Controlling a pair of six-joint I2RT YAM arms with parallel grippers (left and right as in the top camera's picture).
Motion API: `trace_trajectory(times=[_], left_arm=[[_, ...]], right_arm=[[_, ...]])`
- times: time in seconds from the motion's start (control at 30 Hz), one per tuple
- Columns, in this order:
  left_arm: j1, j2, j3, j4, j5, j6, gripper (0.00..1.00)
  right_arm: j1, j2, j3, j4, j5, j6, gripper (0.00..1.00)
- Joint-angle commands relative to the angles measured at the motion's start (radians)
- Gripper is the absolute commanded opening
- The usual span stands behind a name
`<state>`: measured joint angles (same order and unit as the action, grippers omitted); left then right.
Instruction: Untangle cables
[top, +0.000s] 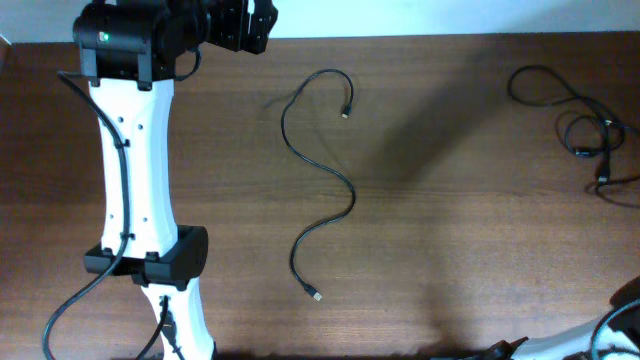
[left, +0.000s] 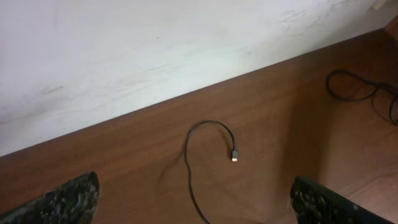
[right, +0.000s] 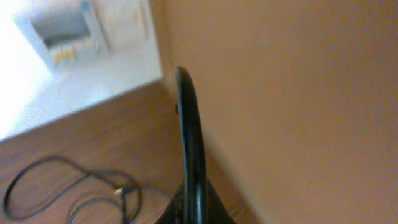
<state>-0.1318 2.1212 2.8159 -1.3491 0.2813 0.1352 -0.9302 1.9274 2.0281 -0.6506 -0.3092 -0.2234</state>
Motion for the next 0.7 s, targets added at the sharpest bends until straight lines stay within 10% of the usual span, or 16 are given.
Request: trace_trajectory(times=[0.0, 0.33, 0.37, 0.4, 0.67], left_arm=[[-0.01, 0.007, -0.001, 0.003, 0.011, 0.017, 0.98], [-0.016, 0.011, -0.001, 0.005, 0.011, 0.017, 0.98], [-0.016, 0.011, -0.001, 0.002, 0.011, 0.017, 0.98], [-0.016, 0.011, -0.001, 0.002, 0.01, 0.018, 0.99], [-0.016, 0.011, -0.001, 0.019, 0.01, 0.029, 0.99]], right_arm=[[0.02, 0.086, -0.035, -0.015, -0.013, 0.098, 0.04], [0.148, 0.212, -0.26, 0.075, 0.015, 0.135, 0.04], [0.161, 0.212, -0.294, 0.102, 0.014, 0.135, 0.23], [0.167, 0.212, -0.3, 0.106, 0.014, 0.144, 0.99], [0.273, -0.146, -0.111, -0.097, 0.005, 0.105, 0.99]])
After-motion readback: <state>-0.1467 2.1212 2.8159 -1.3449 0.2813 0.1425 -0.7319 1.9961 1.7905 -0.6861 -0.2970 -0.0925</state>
